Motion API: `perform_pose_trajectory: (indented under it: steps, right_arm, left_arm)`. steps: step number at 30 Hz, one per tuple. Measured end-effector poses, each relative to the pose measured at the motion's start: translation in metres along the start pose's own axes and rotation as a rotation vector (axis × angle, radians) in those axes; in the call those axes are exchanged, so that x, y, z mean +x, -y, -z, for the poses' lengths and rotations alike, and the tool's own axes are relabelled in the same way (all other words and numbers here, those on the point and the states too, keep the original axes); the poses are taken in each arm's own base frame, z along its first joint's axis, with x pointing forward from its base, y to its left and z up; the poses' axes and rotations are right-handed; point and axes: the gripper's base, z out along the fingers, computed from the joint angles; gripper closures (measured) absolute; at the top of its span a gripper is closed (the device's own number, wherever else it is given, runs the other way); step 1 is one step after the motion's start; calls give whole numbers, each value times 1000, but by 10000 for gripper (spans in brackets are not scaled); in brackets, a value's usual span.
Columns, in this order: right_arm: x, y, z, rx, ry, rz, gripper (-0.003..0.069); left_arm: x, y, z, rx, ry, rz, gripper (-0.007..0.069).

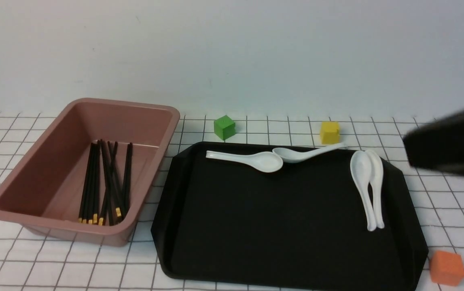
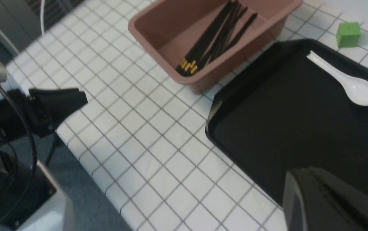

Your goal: On white black tablecloth take chopsticks from black tray and put them in box.

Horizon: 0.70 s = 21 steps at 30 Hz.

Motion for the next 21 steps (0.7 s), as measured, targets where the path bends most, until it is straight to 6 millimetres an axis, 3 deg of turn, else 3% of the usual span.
perform_pose_trajectory:
  steps: [4,8,21]
  right_arm:
    - [66,23,-24,41,123,7,669]
    - [95,36,-46,81,89,67,668]
    - [97,39,-52,93,89,102,659]
  left_arm:
    - [0,0,0,0,0,0,386]
    - [0,0,0,0,0,0,386]
    - [0,0,0,0,0,0,386]
